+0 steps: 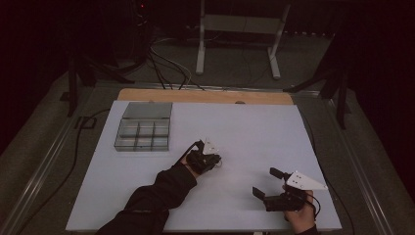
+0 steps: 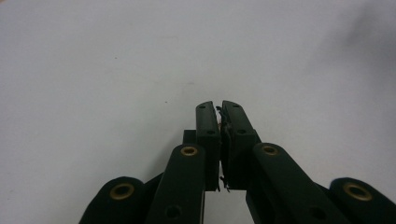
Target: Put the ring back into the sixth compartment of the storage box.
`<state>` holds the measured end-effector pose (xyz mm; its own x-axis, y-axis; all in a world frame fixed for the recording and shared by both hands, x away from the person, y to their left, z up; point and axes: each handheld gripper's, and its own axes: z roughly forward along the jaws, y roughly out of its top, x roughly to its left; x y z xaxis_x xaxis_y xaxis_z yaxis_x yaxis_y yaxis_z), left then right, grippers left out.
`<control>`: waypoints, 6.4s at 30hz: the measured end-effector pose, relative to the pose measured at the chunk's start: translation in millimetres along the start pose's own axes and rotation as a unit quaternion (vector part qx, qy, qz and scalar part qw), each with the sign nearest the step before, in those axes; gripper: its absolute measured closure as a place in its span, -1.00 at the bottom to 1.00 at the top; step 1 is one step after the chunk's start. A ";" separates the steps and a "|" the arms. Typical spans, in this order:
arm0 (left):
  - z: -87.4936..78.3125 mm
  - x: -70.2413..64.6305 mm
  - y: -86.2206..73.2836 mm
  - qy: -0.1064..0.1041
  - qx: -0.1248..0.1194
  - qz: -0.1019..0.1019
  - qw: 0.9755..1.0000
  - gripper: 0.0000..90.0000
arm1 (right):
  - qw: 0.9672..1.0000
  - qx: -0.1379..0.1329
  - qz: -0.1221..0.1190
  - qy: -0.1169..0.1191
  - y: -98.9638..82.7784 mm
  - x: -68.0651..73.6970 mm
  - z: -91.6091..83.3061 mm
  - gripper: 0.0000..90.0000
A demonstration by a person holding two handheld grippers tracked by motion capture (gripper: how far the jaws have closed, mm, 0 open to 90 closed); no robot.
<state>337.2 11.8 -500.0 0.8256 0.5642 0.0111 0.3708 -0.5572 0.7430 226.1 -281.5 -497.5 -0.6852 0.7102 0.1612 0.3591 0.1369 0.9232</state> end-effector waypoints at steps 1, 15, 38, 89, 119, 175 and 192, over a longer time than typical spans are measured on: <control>-0.9 0.6 0.2 0.001 0.000 0.000 1.000 0.96 | 1.000 0.000 0.000 0.000 0.0 -0.2 0.2 -1.00; -13.4 8.9 3.5 -0.004 -0.010 -0.011 1.000 1.00 | 1.000 0.000 0.003 0.000 -0.2 -0.5 0.6 -1.00; -38.0 29.5 7.6 0.022 -0.032 -0.028 0.999 1.00 | 1.000 0.002 0.000 -0.002 -0.3 -0.3 0.7 -1.00; -98.9 93.5 -6.7 0.085 -0.069 -0.089 0.990 1.00 | 1.000 0.004 0.000 -0.004 -0.5 0.4 1.4 -1.00; -121.0 132.8 -36.1 0.127 -0.073 -0.138 0.980 1.00 | 1.000 0.005 0.000 -0.002 -0.8 0.1 2.3 -1.00; -94.4 146.5 -65.1 0.130 0.001 -0.165 0.978 0.99 | 1.000 0.004 -0.001 -0.002 -0.5 0.1 1.7 -1.00; -96.9 142.9 -59.5 0.138 -0.017 -0.165 0.976 0.97 | 1.000 0.003 -0.003 0.000 -0.2 1.0 2.4 -1.00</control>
<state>392.0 184.7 -477.9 0.5159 0.8549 -0.0550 0.5786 -0.3003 0.7583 226.9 -279.2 -498.3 -0.6869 0.7100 0.1551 0.3585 0.1454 0.9222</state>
